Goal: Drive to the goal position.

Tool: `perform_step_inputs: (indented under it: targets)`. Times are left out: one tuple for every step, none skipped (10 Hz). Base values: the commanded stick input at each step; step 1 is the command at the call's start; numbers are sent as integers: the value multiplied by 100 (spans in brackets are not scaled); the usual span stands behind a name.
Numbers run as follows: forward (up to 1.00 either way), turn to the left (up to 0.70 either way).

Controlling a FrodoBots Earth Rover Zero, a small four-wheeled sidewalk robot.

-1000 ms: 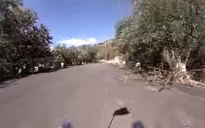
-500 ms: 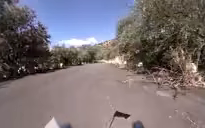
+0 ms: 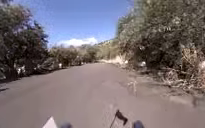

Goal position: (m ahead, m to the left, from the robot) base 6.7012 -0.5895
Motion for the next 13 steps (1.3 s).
perform_step_inputs:
  targets:
    - [85, 0]
    - [85, 0]
    - [85, 0]
    - [85, 0]
    - [85, 0]
    - [85, 0]
    - [85, 0]
    - [85, 0]
    - [85, 0]
    - [85, 0]
    - [85, 0]
    - [85, 0]
    - [85, 0]
